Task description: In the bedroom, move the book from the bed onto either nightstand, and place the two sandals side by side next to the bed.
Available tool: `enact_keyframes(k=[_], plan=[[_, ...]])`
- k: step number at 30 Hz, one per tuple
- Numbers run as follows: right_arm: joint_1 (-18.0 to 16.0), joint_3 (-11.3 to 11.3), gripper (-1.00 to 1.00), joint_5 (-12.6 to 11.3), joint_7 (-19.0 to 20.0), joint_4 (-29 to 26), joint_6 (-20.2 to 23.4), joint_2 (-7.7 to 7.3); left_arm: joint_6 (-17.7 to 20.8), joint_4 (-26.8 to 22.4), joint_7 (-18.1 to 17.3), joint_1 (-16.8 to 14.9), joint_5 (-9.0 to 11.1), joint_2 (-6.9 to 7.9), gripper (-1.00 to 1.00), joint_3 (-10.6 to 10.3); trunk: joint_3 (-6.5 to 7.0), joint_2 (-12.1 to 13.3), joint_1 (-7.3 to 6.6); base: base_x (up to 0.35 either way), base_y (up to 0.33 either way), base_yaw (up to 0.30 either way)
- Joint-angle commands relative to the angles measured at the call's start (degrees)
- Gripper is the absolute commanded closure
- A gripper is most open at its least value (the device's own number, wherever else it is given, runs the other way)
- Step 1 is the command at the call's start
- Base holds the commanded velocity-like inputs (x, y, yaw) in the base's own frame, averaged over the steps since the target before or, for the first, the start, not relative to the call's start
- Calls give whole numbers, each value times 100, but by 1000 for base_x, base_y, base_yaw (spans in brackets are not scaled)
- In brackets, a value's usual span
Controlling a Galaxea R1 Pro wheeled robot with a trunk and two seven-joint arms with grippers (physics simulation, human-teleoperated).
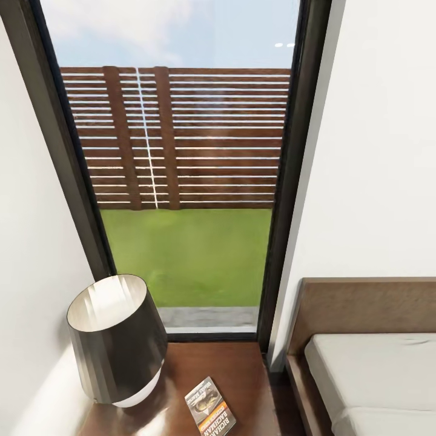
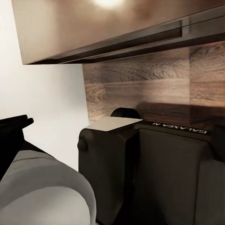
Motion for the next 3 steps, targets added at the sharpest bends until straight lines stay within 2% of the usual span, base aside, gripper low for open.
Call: enact_keyframes(k=[1,3], plan=[[-8,-28,-100,-41,20,16,58,-2,-10,5,-20,-4,58,2,-100,-49,-6,-3,0,0,0,0],[-8,-28,-100,-44,20,17,58,-3,-10,5,-20,-4,58,2,-100,-49,-6,-3,0,0,0,0]])
